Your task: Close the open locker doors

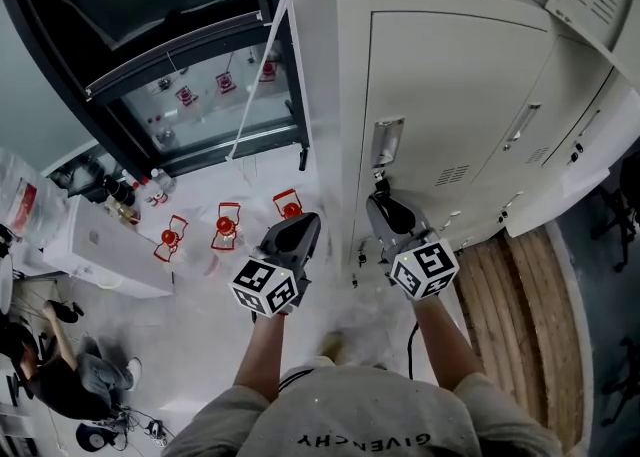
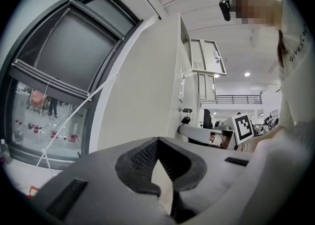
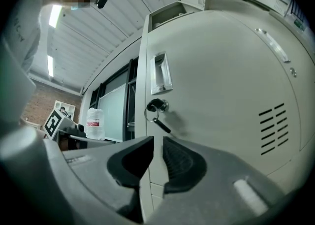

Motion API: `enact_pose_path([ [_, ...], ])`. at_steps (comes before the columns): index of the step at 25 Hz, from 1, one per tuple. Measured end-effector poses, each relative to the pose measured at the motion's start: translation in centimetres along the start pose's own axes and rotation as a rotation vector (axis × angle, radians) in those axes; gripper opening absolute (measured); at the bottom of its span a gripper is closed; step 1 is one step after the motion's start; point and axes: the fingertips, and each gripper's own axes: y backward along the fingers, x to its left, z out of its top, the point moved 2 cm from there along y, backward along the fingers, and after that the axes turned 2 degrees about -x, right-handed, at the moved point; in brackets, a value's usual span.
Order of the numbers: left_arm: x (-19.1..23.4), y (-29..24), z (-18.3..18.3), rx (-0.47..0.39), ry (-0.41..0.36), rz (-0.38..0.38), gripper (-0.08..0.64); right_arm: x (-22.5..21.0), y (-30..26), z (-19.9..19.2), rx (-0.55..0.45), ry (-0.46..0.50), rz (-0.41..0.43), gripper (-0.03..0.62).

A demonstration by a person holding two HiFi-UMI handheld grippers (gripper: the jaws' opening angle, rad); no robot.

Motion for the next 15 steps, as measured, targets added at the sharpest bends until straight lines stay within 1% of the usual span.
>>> enact_pose_path([
  [8, -2.6, -1.4, 0.2, -0.001, -0.001, -0.037, -0.003, -1.5, 2.9, 0.5, 0.016, 0.014, -0.031, 0.048],
  [15, -6.3, -3.5, 1.0, -0.017, -0.012, -0.096, -0.003, -3.8, 6.8, 3.2, -0.025, 0.02, -0.084, 0.048],
])
